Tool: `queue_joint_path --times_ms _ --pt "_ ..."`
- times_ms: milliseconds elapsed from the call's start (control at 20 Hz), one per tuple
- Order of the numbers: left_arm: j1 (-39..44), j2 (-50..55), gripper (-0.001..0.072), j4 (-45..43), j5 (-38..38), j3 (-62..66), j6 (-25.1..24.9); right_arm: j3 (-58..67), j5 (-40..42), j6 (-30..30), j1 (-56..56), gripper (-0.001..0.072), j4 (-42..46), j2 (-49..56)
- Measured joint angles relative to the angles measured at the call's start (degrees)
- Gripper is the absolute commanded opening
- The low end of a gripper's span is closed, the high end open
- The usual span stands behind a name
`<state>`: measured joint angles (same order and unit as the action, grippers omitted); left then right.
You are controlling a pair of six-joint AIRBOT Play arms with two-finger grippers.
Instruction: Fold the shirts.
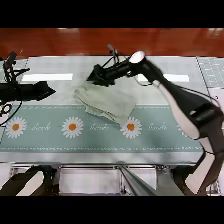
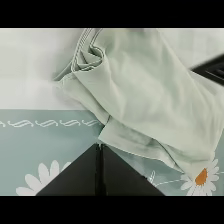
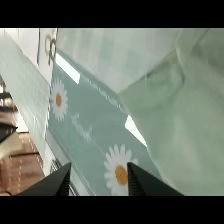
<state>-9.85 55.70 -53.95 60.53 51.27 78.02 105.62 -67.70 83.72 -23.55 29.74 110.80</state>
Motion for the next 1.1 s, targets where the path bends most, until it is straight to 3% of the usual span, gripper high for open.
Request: queue_joint_path --times_ms 100,250,350,450,600,750,950,1100 --pt "-1.27 -0.11 0.0026 -0.02 0.92 0.00 0.02 -0.09 -7.52 1.22 3.74 0.0407 8.63 -6.27" --pt "-4.11 -0.83 0.0026 -0.04 2.45 0.00 0.02 -4.85 -15.96 3.76 8.57 0.0413 29.05 -18.99" --pt "-5.25 -1.44 0.0026 -0.04 2.86 -0.02 0.02 -14.82 -15.04 6.99 12.11 0.0417 39.69 -29.31" --pt "-5.35 -1.97 0.0026 -0.02 3.28 -0.04 0.02 -29.38 -8.72 10.71 15.34 0.0418 43.85 -39.06" --pt "-3.85 -2.34 0.0026 -0.02 3.26 -0.04 0.02 -50.93 4.35 13.20 17.97 0.0417 37.90 -47.15" --pt "-1.42 -2.47 0.0026 -0.02 2.45 -0.04 0.02 -64.48 16.24 8.28 17.77 0.0415 22.34 -45.99" --pt "1.18 -2.47 0.0026 0.00 1.36 -0.04 0.13 -67.80 22.38 -1.90 14.23 0.0413 4.04 -36.65" --pt "1.92 -2.47 0.0026 0.00 1.11 -0.04 0.22 -64.92 23.67 -5.97 11.04 0.0411 -3.23 -29.53"
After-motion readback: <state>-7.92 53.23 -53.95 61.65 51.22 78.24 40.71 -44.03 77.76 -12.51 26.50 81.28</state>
